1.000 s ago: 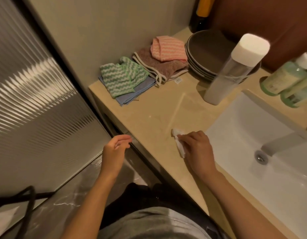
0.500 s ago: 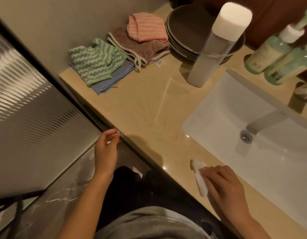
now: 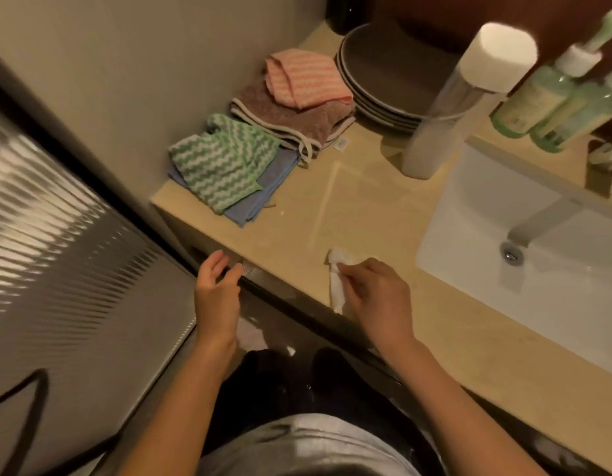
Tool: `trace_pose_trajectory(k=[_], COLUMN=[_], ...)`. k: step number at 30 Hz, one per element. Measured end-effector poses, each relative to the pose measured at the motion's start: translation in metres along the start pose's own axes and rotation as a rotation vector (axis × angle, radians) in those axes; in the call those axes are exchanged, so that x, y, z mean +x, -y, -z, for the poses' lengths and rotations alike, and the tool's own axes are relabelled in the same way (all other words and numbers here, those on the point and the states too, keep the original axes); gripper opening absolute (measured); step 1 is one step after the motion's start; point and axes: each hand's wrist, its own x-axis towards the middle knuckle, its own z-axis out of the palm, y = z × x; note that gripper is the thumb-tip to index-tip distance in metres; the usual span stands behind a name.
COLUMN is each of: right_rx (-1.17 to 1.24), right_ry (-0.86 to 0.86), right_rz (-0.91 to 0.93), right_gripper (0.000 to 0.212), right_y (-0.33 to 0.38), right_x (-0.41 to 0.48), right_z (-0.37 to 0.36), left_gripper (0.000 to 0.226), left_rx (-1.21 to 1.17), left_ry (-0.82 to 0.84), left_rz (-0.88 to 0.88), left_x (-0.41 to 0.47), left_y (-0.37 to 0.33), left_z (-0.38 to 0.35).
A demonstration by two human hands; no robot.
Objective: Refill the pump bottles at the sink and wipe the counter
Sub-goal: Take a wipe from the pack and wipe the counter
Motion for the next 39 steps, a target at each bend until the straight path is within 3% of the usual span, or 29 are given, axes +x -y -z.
trace_pose_trajectory(k=[8, 12, 17, 22, 25, 28, 33, 35, 39], right_rx=[0.035, 0.089, -0.089, -0.146, -0.158, -0.177, -0.157, -0.110, -0.076], right_ry=[0.017, -0.063, -0.152, -0.183, -0.133, -0.055, 0.066, 0.124, 0.273], right_rz=[0.044, -0.116, -0.303, -0.342, -0.263, -0.070, 0.287, 0.361, 0.509], right_gripper=[0.031, 0.033, 0.013, 0.015, 0.013, 0.005, 0.040, 0.037, 0.034], right_y=[0.078, 0.058, 0.017, -0.005, 0.005, 0.034, 0.077, 0.079, 0.057], right_x=[-0.008, -0.026, -0.016, 0.041, 0.076, 0.092, 0.069, 0.054, 0.029], right_z=[-0.048, -0.030, -0.002, -0.005, -0.022, -0.044, -0.066, -0.065, -0.048], left_gripper=[0.068, 0.069, 0.074, 0.075, 0.072, 0.058, 0.044, 0.040, 0.060], left_rx=[-0.053, -0.067, -0.035, 0.001, 0.004, 0.018, 0.006, 0.025, 0.078], left_ry=[0.214, 0.235, 0.272, 0.296, 0.292, 0.292, 0.241, 0.220, 0.185], left_rz=[0.127, 0.141, 0.158, 0.145, 0.132, 0.089, 0.053, 0.037, 0.034], left_x=[0.022, 0.030, 0.042, 0.042, 0.043, 0.044, 0.046, 0.046, 0.048], left_y=[-0.025, -0.030, -0.036, -0.039, -0.041, -0.039, -0.036, -0.034, -0.025], left_z=[0.022, 0.023, 0.023, 0.024, 0.021, 0.019, 0.013, 0.012, 0.006])
